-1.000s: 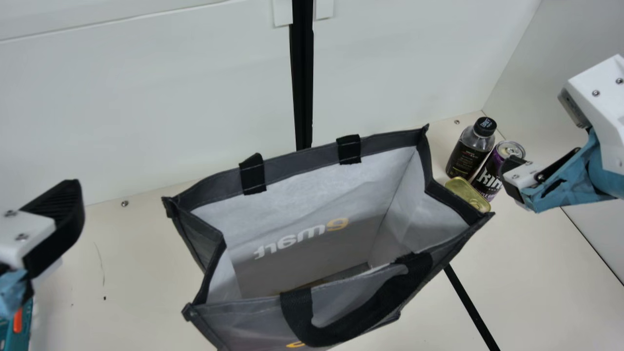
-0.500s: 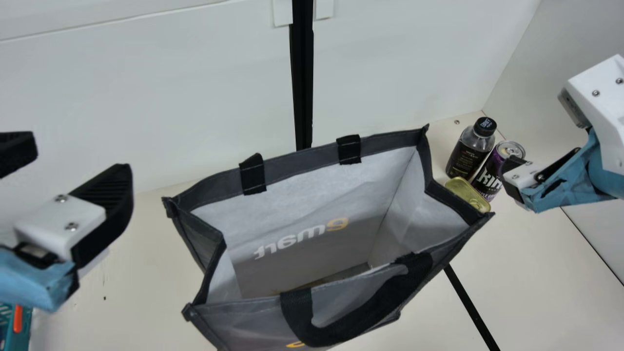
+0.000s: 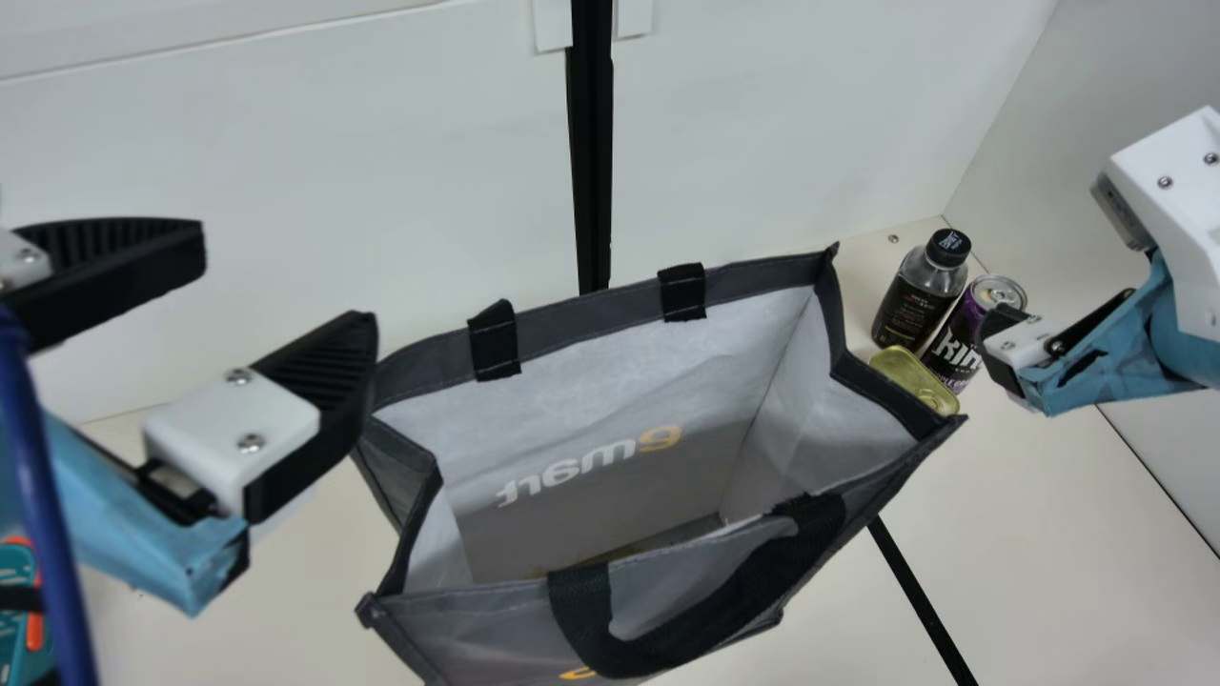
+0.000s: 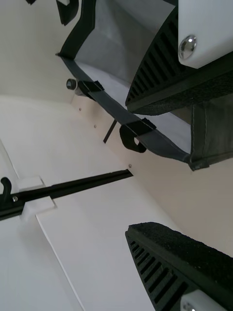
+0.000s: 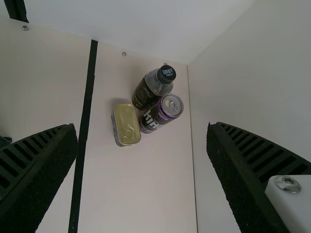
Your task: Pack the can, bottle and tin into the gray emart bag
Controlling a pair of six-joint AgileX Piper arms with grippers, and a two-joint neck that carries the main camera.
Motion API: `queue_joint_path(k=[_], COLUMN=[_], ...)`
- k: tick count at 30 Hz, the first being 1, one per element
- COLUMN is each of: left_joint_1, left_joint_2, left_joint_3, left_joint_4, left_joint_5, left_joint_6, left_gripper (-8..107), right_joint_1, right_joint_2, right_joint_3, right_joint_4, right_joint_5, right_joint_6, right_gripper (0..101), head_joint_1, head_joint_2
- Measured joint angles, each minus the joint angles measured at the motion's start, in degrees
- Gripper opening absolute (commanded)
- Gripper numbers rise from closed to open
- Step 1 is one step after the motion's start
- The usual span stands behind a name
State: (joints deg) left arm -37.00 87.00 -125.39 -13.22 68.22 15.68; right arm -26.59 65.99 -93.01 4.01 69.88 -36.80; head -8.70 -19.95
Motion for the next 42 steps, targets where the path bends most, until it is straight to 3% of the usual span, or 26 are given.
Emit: queue_joint_path(k=[5, 13, 42], left_joint_1=[-0.1, -0.89, -2.83], left_joint_2=[2.18, 4.69, 15.08], left_joint_3=[-2.43, -2.19, -6.98], left_joint_4=[-3.34, -7.29, -9.61], left_joint_5=[1.66, 1.66, 1.66], left_joint_6=[3.16, 8.22, 15.67], left_gripper=[90, 90, 90], right_joint_1=[0.0, 0.0, 0.0], right_joint_2=[0.0, 0.0, 0.0], right_joint_3=[0.0, 0.0, 0.0], right_joint_4=[0.0, 0.0, 0.0], right_joint_5=[0.0, 0.0, 0.0], right_joint_6=[0.0, 0.0, 0.0], right_gripper=[91, 91, 91], head_joint_1=[0.0, 0.0, 0.0], head_joint_2=[0.0, 0.09, 0.0])
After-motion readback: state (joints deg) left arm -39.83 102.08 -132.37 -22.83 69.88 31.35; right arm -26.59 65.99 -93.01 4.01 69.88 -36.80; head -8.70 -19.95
